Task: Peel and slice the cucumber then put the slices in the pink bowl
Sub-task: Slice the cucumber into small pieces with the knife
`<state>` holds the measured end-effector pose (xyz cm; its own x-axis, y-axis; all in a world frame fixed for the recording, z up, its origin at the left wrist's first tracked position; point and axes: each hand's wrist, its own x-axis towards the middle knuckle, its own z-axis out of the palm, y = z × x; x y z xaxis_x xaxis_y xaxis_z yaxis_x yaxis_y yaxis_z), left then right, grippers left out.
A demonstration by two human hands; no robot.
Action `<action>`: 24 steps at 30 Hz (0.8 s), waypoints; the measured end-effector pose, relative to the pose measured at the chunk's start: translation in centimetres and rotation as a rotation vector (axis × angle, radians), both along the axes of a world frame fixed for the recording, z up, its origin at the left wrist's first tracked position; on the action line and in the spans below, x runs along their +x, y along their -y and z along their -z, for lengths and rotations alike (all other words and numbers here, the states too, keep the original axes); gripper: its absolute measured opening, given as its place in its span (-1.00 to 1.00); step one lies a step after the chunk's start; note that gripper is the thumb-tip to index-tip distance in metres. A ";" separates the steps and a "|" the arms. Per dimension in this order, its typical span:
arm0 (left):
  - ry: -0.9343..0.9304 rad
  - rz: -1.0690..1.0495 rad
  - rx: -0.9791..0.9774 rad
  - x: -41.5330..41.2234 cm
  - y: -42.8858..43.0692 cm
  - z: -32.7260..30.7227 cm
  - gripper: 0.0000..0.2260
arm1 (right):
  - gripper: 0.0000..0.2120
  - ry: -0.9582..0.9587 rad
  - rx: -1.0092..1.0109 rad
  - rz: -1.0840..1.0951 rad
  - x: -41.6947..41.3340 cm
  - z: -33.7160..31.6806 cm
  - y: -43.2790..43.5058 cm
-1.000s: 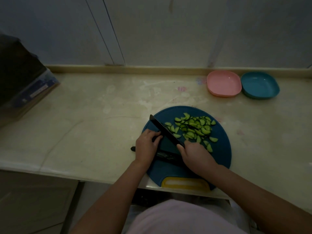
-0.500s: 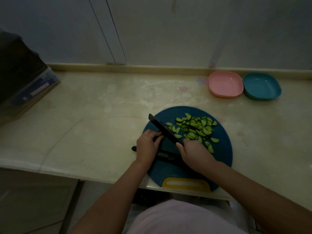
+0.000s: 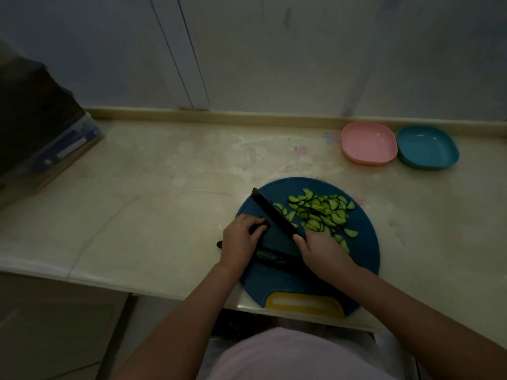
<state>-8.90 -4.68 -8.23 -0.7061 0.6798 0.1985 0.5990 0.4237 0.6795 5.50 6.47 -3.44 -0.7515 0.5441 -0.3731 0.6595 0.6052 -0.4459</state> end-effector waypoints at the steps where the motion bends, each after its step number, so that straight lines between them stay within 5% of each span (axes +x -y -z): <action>1: -0.002 -0.006 0.004 0.1 0.0 0.0 -0.87 | -0.68 -0.010 0.002 -0.007 0.1 -0.1 -0.1; 24: -0.002 0.028 0.001 -0.2 0.3 0.2 -0.88 | -0.62 -0.006 0.073 -0.107 -1.9 -0.2 -0.1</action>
<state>-9.12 -4.94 -8.44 -0.6865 0.6989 0.2007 0.6119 0.4061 0.6787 3.57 6.54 -3.24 -0.8089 0.4858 -0.3311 0.5867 0.7032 -0.4017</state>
